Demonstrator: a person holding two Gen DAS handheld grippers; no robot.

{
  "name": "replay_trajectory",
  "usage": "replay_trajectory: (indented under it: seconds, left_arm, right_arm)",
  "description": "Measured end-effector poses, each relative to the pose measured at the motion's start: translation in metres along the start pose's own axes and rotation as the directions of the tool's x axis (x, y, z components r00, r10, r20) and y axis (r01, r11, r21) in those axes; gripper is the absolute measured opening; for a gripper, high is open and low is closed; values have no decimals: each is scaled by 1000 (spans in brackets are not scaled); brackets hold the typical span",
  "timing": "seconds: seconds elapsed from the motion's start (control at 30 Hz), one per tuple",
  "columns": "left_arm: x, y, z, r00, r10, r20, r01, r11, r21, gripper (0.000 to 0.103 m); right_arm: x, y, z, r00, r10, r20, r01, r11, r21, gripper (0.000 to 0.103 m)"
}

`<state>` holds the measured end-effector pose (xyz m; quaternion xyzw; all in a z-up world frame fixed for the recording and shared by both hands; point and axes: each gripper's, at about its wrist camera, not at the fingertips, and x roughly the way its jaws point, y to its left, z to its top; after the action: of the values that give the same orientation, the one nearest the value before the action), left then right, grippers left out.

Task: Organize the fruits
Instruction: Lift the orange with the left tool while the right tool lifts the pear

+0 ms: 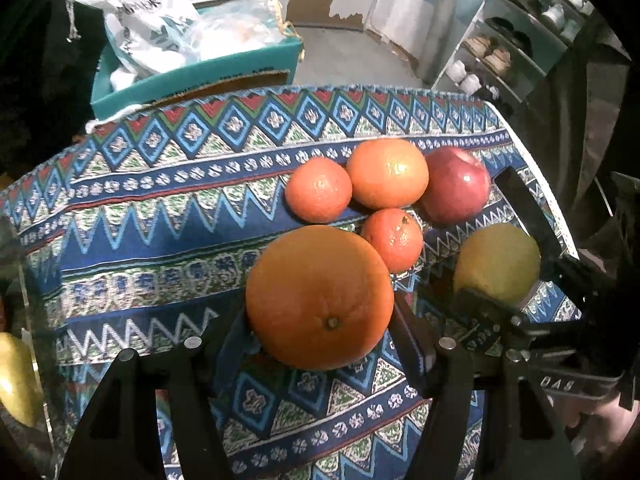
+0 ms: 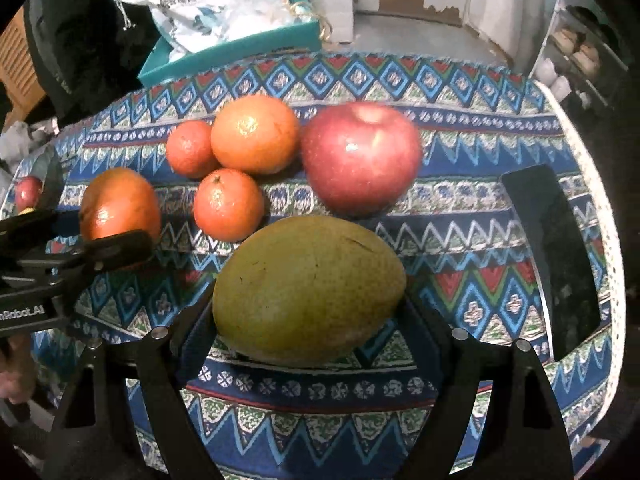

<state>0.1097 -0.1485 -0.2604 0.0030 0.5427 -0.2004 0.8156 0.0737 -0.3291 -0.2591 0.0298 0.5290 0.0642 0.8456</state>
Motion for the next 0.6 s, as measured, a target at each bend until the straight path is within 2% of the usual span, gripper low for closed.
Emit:
replay_trajectory:
  seconds: [0.43, 0.6]
  left_arm:
    - [-63, 7, -2, 992, 45, 118, -45, 999, -2, 68]
    - [-86, 8, -4, 987, 42, 156, -41, 999, -7, 68]
  right_arm:
    - [-58, 15, 21, 990, -29, 140, 30, 1000, -2, 83]
    - [-79, 21, 26, 982, -15, 188, 16, 1000, -2, 83]
